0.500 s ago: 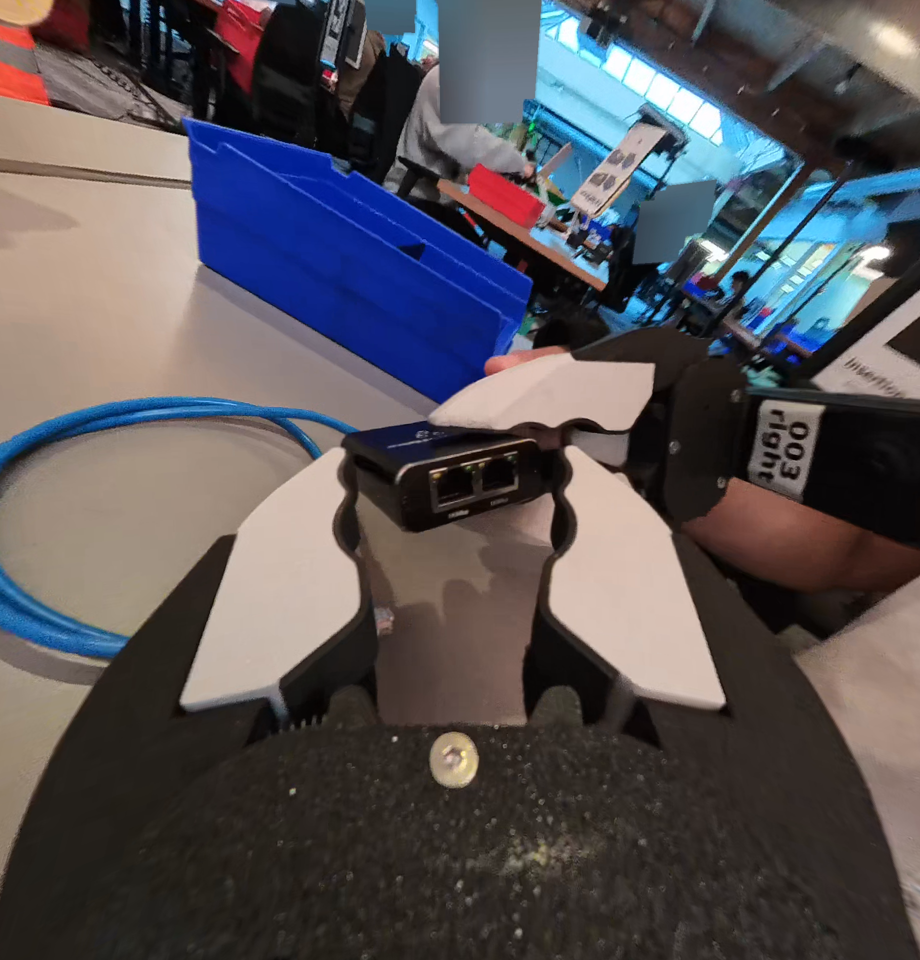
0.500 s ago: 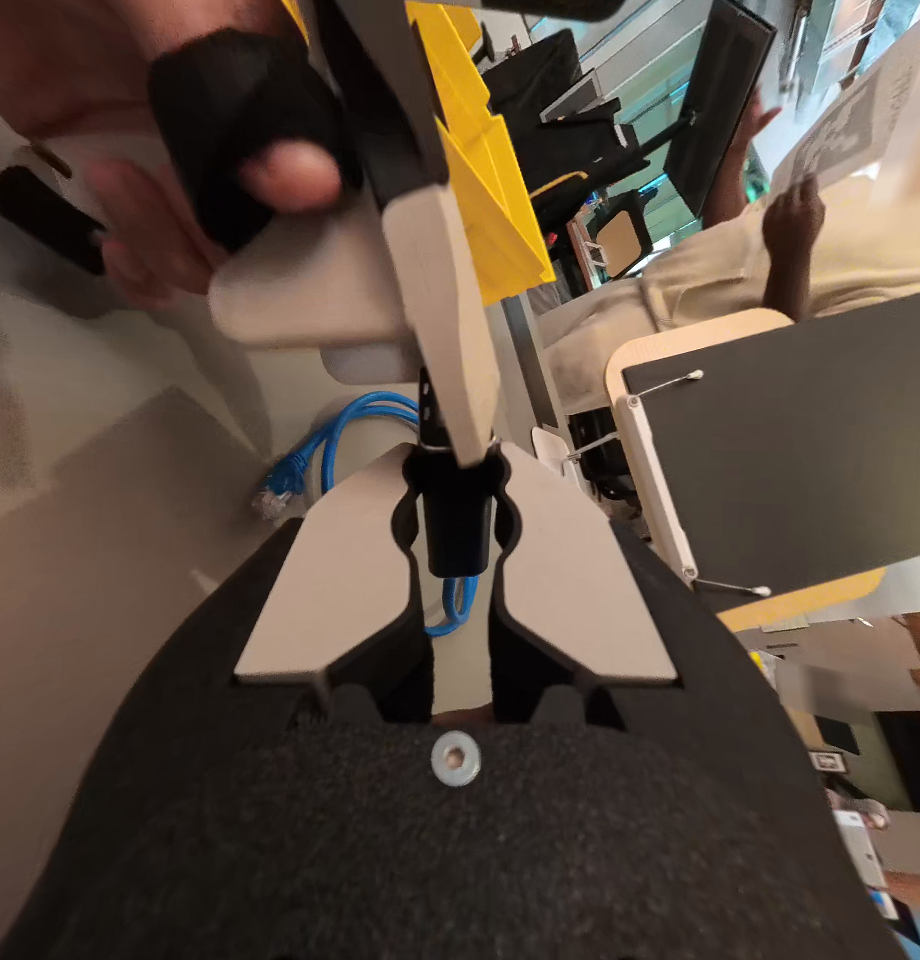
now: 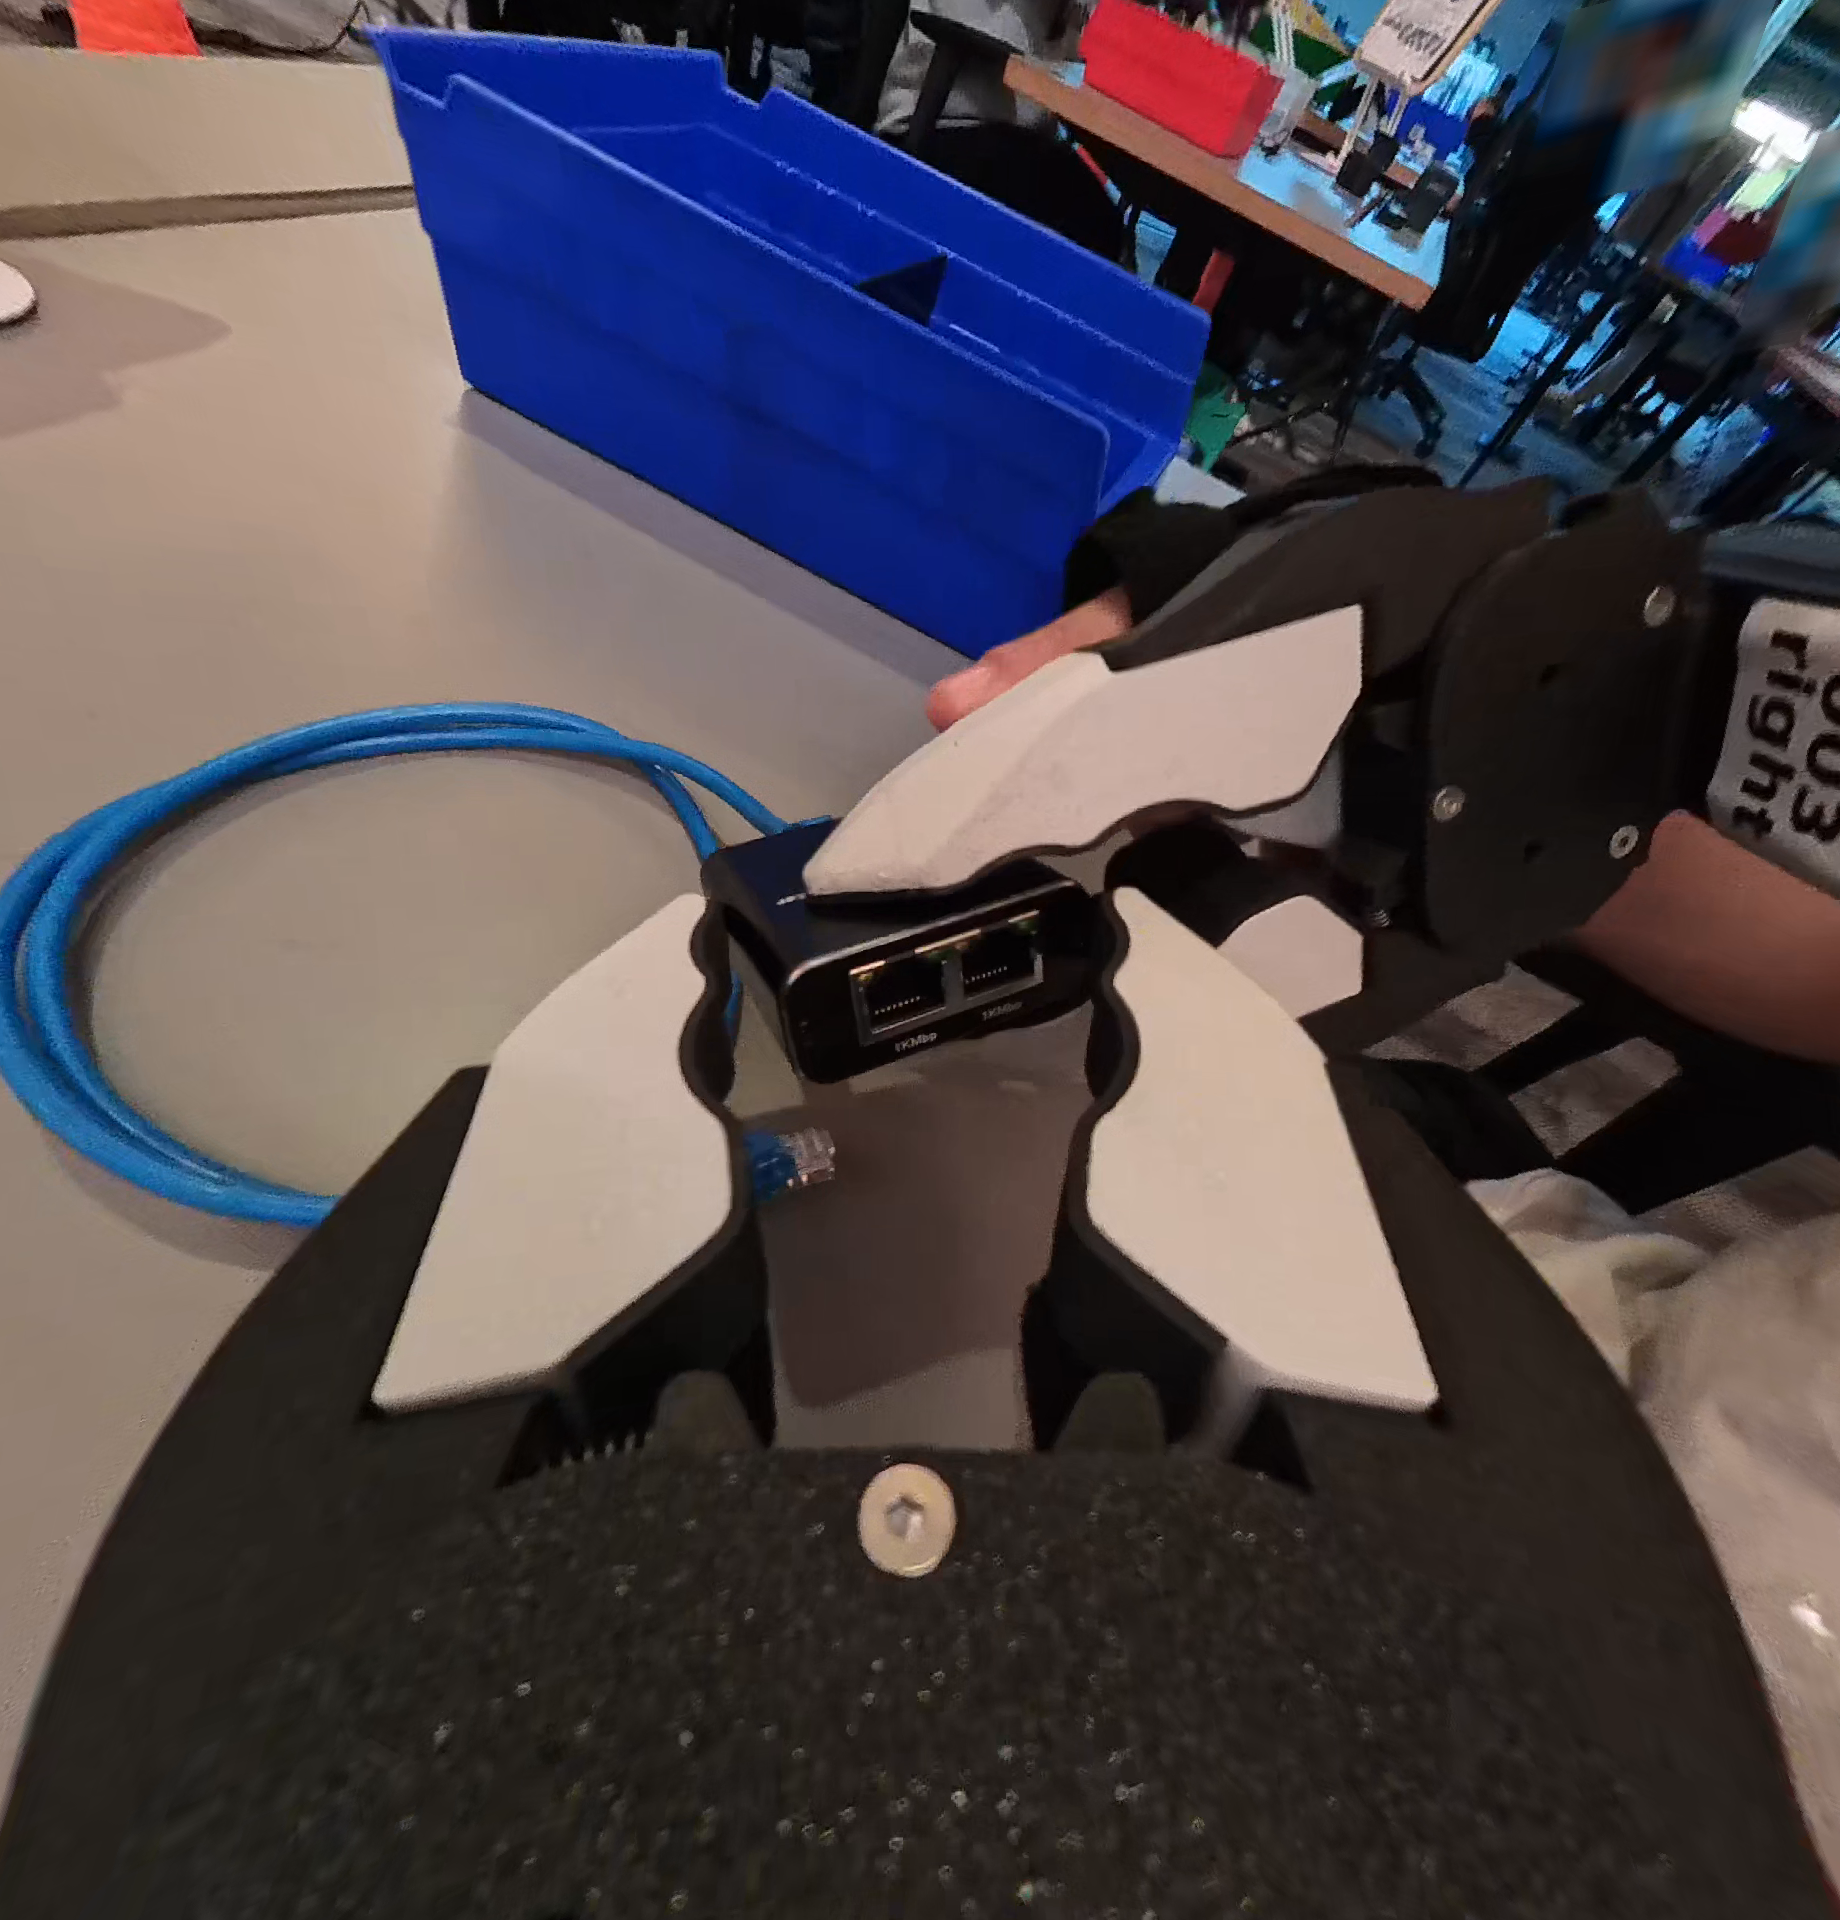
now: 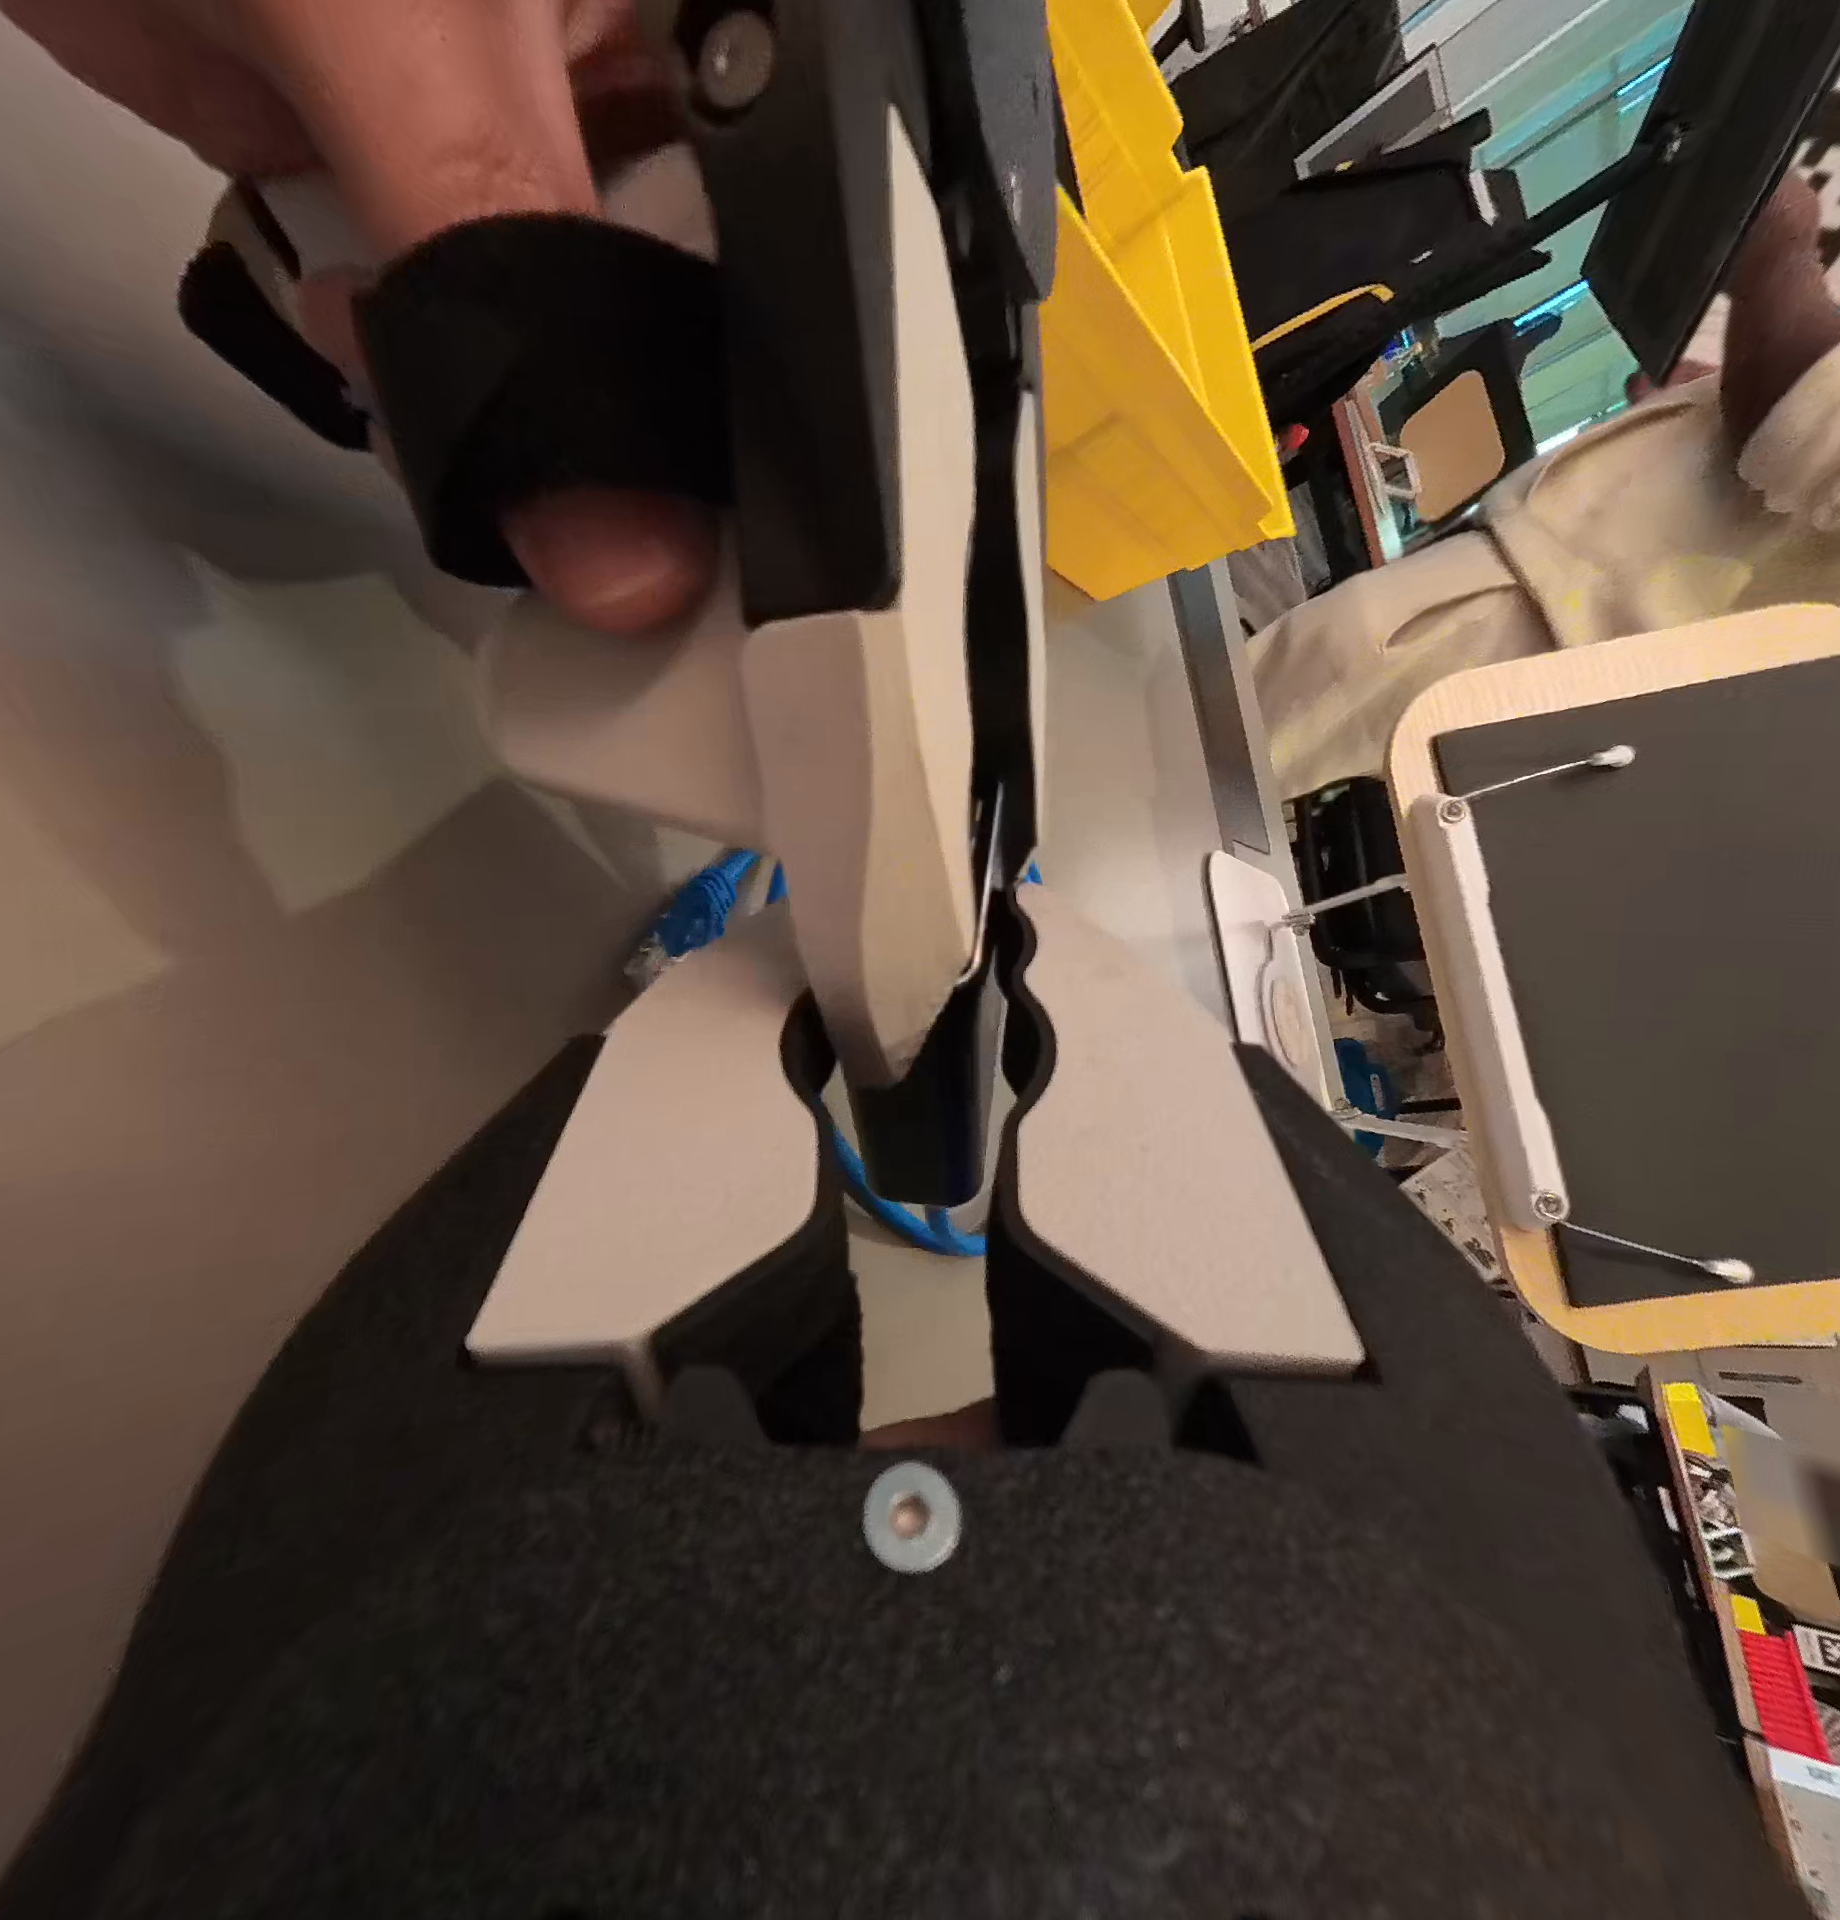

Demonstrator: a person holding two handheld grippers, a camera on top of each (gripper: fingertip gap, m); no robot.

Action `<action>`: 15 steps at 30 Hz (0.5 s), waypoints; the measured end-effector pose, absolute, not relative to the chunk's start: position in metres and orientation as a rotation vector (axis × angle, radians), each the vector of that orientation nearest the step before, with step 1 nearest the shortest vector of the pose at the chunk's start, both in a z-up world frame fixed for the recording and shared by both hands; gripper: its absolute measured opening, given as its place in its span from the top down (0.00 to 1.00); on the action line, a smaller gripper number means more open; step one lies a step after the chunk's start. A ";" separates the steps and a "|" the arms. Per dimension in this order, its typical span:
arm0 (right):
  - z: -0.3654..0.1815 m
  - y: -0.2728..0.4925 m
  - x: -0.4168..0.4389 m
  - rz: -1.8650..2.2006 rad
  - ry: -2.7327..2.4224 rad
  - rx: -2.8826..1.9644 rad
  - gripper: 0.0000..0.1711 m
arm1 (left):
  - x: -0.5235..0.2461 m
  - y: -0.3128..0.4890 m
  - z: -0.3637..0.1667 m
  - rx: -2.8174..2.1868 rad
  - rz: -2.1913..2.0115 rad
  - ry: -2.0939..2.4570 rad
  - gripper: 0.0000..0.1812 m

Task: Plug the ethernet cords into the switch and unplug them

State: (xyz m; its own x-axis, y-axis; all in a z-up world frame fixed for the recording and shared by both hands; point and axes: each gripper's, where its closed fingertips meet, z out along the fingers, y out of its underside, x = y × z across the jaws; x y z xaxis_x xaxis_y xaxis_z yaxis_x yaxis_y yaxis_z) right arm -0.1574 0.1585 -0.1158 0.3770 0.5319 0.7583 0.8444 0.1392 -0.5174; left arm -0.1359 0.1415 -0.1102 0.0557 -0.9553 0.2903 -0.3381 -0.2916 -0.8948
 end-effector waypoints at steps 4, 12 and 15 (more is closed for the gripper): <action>-0.113 0.162 -0.158 -0.360 -1.269 -1.487 0.85 | -0.137 0.145 -0.108 -1.691 -1.294 1.260 0.64; -0.090 0.228 -0.129 -0.453 -1.183 -1.395 0.86 | -0.188 0.181 -0.074 -1.575 -1.140 1.123 0.69; -0.078 0.271 -0.119 -0.596 -1.194 -1.276 0.85 | -0.204 0.164 -0.079 -1.544 -1.043 1.126 0.69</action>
State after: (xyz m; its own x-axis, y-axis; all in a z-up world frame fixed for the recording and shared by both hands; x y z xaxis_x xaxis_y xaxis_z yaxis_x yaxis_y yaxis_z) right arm -0.1191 0.2709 -0.0781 0.3357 0.2578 0.9060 0.8790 0.2600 -0.3997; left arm -0.2040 0.1639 -0.0793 0.2194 -0.9696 0.1087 -0.1824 -0.1502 -0.9717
